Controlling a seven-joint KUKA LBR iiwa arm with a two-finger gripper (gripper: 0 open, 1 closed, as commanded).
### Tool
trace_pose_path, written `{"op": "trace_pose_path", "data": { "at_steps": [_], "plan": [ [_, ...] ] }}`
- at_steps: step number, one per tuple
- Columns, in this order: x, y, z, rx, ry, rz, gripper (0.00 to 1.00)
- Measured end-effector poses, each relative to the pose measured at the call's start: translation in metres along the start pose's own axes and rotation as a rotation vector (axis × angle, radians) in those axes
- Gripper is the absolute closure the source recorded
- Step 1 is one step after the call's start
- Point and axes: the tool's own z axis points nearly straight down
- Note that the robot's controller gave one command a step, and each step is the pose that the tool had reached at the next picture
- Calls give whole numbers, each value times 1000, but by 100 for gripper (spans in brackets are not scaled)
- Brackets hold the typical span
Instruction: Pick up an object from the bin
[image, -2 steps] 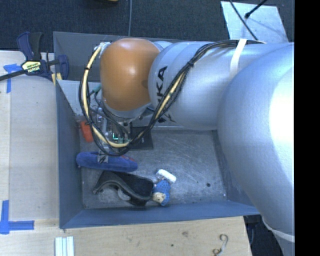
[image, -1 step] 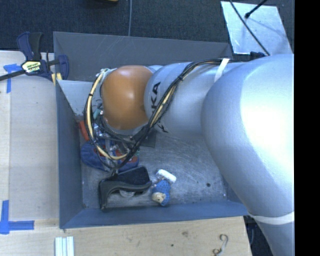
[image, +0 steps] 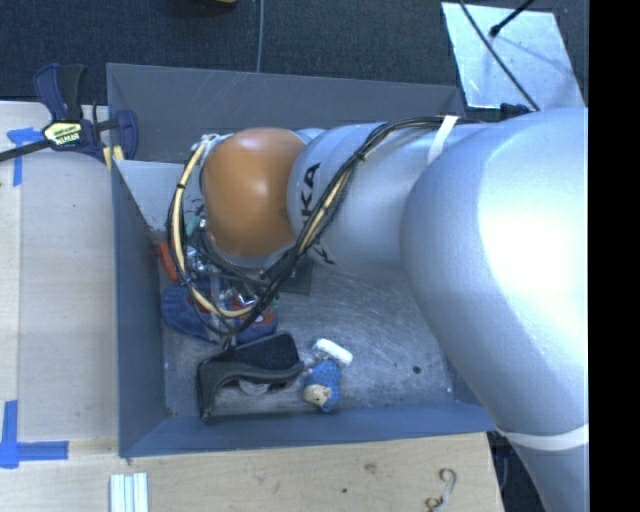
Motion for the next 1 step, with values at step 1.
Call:
{"op": "trace_pose_path", "data": {
  "at_steps": [1],
  "plan": [
    [-1, 0, -1, 0, 1, 2, 0]
  ]
}}
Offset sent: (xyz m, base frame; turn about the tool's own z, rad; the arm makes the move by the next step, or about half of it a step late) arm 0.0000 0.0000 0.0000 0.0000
